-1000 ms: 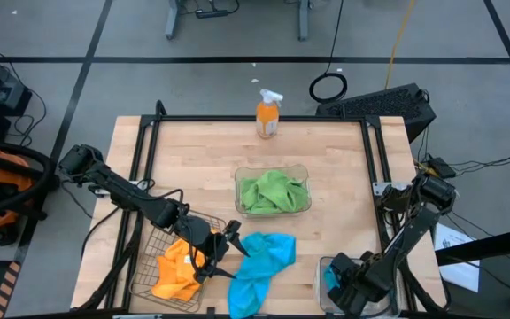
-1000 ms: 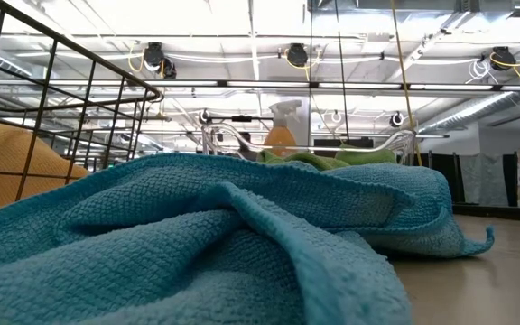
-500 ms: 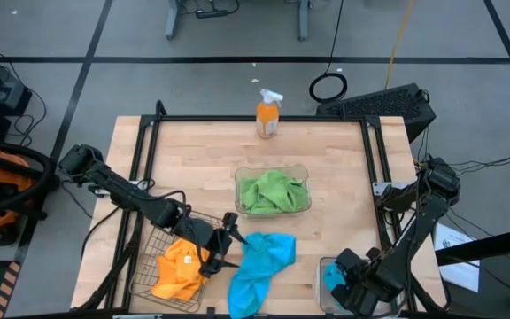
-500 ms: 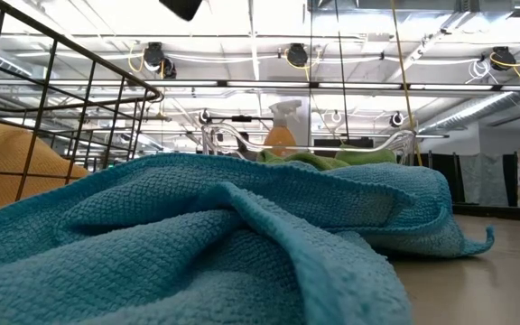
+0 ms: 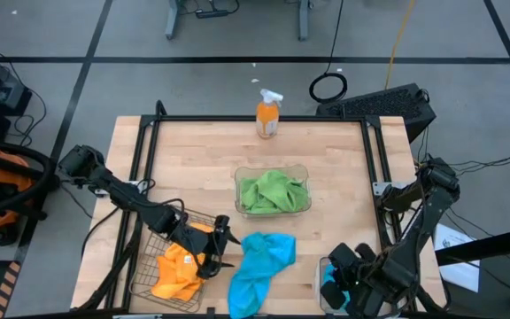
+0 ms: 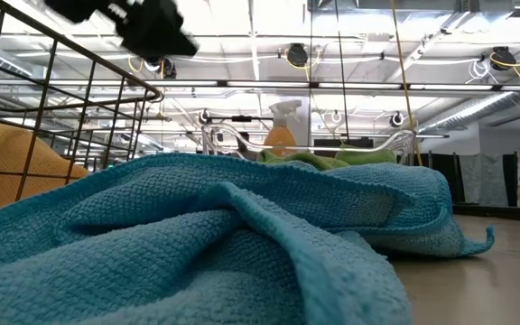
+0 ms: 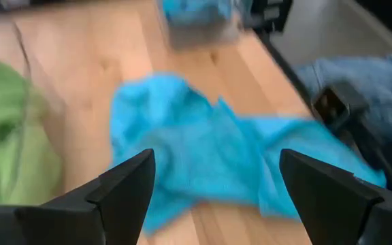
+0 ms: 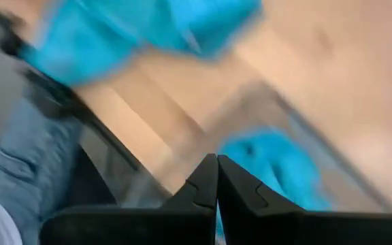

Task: Sort microfiber towel by color & place in baskets
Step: Put the blue towel into the bottom transparent bin

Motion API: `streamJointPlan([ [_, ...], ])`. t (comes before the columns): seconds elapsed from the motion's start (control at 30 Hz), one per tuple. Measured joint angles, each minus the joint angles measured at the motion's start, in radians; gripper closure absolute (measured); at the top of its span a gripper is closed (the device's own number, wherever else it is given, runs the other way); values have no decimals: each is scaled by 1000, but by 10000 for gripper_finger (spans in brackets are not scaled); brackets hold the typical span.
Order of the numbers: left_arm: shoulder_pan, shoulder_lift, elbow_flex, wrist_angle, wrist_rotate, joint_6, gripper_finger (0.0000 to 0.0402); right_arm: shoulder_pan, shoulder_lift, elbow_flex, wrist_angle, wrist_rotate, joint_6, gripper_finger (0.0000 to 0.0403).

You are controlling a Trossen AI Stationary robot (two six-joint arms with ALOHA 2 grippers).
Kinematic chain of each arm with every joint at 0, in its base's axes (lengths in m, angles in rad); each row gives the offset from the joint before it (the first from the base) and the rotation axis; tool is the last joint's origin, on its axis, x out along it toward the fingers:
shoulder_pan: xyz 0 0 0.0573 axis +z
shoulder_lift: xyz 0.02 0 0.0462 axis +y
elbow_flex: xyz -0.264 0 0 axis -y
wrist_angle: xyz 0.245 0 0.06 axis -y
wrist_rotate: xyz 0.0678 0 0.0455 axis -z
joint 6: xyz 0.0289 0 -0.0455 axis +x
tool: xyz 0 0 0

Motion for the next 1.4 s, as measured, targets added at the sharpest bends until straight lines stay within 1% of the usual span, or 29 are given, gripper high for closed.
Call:
streamJointPlan([
  [0.13,-14,29,1,124,-17,90,82,-19,0,54,-5,263,-152,403],
  [0.17,-15,43,8,143,-16,104,82,-33,0,57,0,321,-172,403],
  [0.2,-16,56,20,151,-15,118,82,-50,0,57,11,352,-193,403],
  [0.23,-15,71,31,150,-14,126,82,-73,0,57,30,354,-223,403],
  [0.33,1,135,70,130,-13,130,82,-146,12,57,117,275,-367,403],
  [0.43,18,213,130,84,18,129,82,-205,26,57,216,223,-523,403],
  [0.53,25,284,203,-1,43,129,82,-233,27,57,283,223,-638,403],
  [0.63,32,349,285,-121,44,130,82,-238,26,62,291,228,-704,403],
  [0.73,43,407,383,-226,44,130,82,-236,26,63,292,250,-726,403],
  [0.87,59,480,512,-359,43,152,82,-227,26,63,296,250,-725,403],
  [1.0,89,550,608,-429,52,190,82,-205,26,64,299,250,-724,403],
  [1.17,138,645,666,-477,75,202,82,-168,26,64,299,249,-712,403],
  [1.27,164,694,693,-499,176,200,82,-152,26,64,299,265,-700,403],
  [1.33,176,718,705,-509,201,196,84,-142,26,64,299,279,-700,403],
  [1.4,186,738,706,-509,205,193,94,-133,26,64,299,294,-704,403],
])
